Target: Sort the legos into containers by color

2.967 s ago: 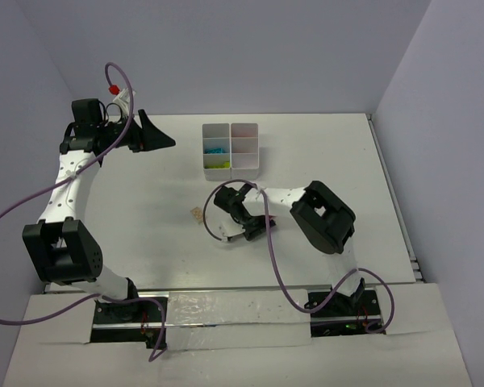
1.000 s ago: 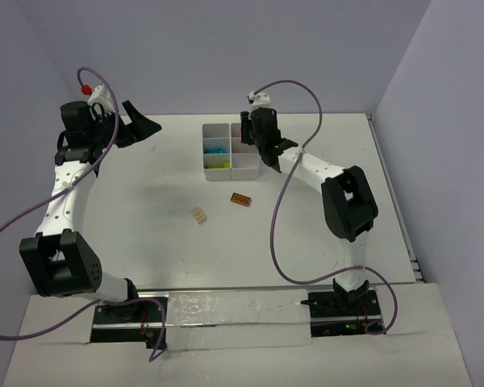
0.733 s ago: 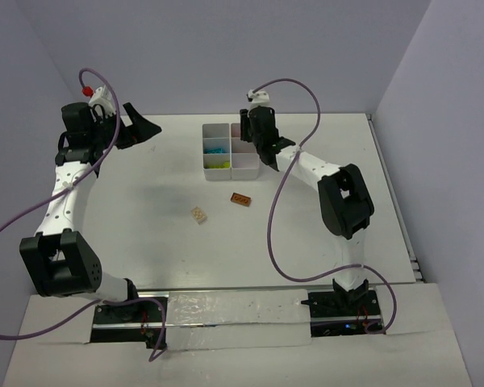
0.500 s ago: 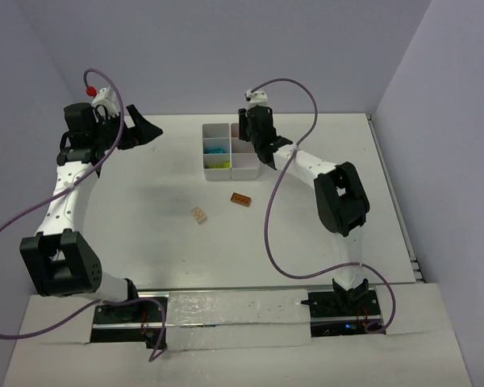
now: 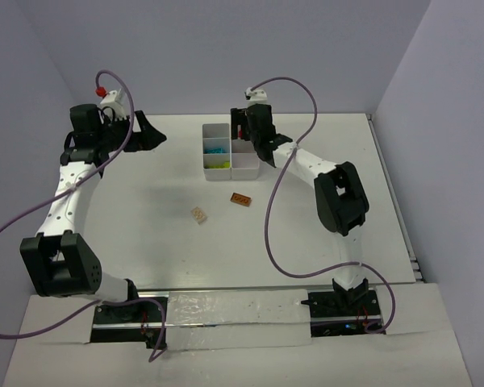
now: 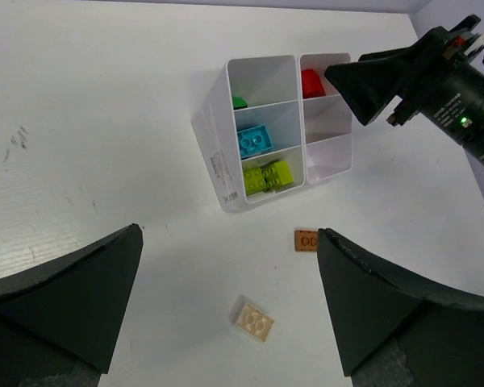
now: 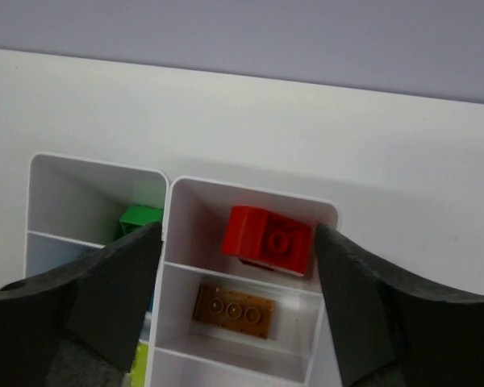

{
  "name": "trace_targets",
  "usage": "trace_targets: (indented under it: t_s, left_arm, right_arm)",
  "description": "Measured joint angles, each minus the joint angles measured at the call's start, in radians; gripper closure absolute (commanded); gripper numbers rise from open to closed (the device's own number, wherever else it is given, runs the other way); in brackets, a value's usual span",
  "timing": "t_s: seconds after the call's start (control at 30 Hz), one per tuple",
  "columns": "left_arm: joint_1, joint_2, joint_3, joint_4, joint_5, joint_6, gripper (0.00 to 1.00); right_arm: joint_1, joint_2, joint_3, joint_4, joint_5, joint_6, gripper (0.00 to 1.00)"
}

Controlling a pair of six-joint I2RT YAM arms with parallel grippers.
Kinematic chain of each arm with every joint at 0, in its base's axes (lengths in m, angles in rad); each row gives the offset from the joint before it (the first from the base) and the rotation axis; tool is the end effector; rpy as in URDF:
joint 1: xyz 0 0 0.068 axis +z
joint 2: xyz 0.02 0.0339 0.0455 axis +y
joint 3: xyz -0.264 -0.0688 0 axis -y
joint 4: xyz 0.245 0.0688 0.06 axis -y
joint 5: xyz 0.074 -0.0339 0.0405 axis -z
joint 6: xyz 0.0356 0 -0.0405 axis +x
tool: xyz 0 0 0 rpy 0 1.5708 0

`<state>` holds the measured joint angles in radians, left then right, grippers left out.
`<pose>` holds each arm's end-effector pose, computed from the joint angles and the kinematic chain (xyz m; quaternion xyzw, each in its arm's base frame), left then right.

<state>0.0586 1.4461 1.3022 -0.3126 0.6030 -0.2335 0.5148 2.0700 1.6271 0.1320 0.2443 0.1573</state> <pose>0.3316 -0.0008 0.3542 0.0374 0.8247 -0.2952 0.4810 0.4366 0.2371 0.2613 -0.0720 0.8020 0.0999 0.5845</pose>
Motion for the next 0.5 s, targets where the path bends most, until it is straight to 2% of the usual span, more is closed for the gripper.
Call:
trace_targets:
  t_s: [0.07, 0.2, 0.37, 0.5]
  left_arm:
    - [-0.010, -0.003, 0.000, -0.007, 0.012, 0.043, 0.02]
    - [-0.076, 0.001, 0.040, -0.099, 0.039, 0.240, 0.05]
    - [-0.320, 0.088, 0.214, -0.286, -0.027, 0.568, 0.12]
    - [-0.548, 0.257, 0.389, -0.440, -0.135, 0.809, 0.16]
  right_arm:
    - [0.000, -0.029, -0.011, -0.032, -0.009, 0.012, 0.01]
    - [-0.011, -0.175, -0.073, -0.115, -0.050, 0.039, 0.00]
    - [-0.090, -0.434, -0.169, -0.169, -0.092, 0.042, 0.00]
    - [-0.231, -0.611, -0.292, -0.234, -0.142, 0.032, 0.00]
